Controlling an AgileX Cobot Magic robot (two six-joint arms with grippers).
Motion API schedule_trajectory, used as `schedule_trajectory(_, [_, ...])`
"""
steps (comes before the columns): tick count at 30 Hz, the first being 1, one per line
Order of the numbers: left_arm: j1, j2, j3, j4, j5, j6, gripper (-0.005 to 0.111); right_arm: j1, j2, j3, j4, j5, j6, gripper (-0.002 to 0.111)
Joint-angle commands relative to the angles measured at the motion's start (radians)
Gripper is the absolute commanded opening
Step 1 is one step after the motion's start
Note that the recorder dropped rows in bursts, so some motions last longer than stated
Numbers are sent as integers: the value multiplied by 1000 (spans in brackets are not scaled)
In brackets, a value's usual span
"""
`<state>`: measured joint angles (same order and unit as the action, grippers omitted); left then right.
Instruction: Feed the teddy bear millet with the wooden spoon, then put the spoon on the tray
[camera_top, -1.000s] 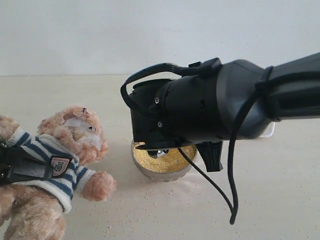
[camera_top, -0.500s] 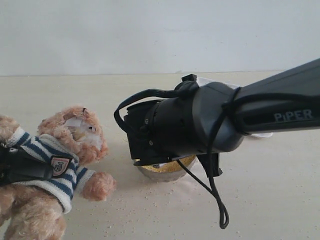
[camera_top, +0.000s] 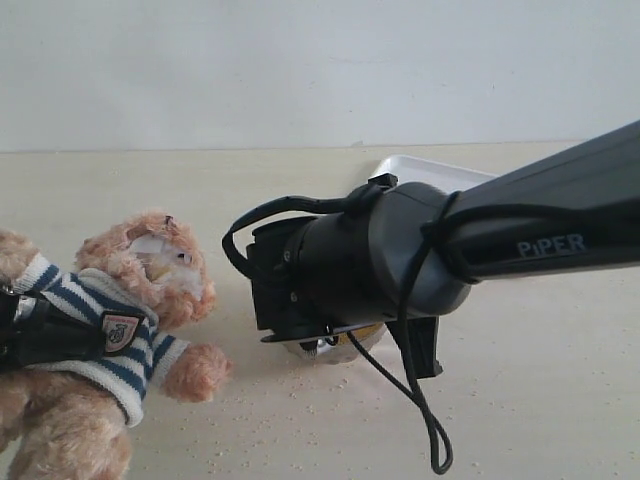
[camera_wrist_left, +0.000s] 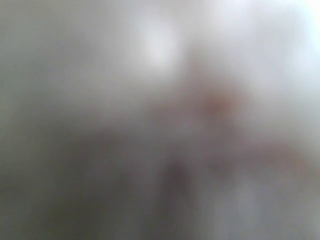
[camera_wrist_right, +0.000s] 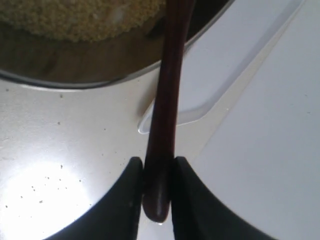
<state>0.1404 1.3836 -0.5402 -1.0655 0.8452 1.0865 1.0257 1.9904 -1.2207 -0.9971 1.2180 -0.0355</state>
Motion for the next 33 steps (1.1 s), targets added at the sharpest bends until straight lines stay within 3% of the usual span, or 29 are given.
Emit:
schedule_trajectory(1, [1,2,0,-14,11,7,6,9,-4,2,16,3,-24,9])
schedule_trajectory(33, [1,2,0,-14,11,7,6,12,-18,-19,225,3,-14,9])
